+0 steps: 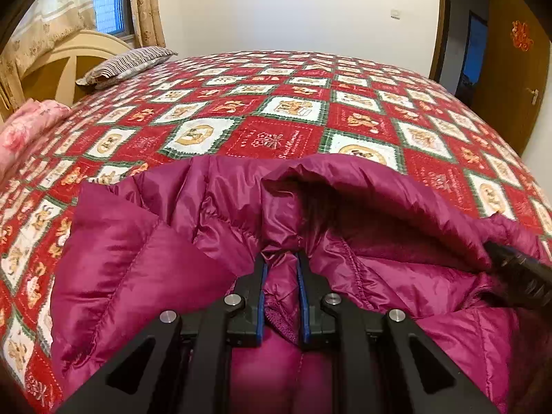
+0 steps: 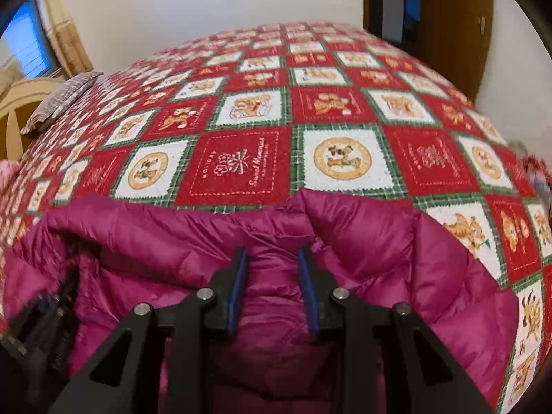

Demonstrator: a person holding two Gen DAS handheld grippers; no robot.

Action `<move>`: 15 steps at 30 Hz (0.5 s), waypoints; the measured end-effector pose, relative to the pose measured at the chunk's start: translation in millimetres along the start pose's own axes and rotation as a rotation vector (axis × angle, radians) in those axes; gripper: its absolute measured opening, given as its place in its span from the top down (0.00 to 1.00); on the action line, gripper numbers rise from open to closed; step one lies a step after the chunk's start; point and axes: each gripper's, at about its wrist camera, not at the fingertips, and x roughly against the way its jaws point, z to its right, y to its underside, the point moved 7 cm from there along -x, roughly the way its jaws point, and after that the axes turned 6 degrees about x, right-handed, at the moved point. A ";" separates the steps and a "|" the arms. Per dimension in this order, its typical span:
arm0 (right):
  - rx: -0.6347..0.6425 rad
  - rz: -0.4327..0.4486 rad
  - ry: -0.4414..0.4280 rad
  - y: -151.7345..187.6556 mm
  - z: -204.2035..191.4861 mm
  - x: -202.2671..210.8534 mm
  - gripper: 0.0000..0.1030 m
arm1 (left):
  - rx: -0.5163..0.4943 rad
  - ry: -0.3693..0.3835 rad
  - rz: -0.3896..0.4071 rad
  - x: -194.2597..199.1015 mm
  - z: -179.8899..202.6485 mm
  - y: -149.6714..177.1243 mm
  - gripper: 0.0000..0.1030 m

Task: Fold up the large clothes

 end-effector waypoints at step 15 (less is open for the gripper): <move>0.060 0.061 0.082 -2.8 -7.6 -0.4 0.67 | -0.093 0.061 0.055 33.5 47.0 -103.1 0.57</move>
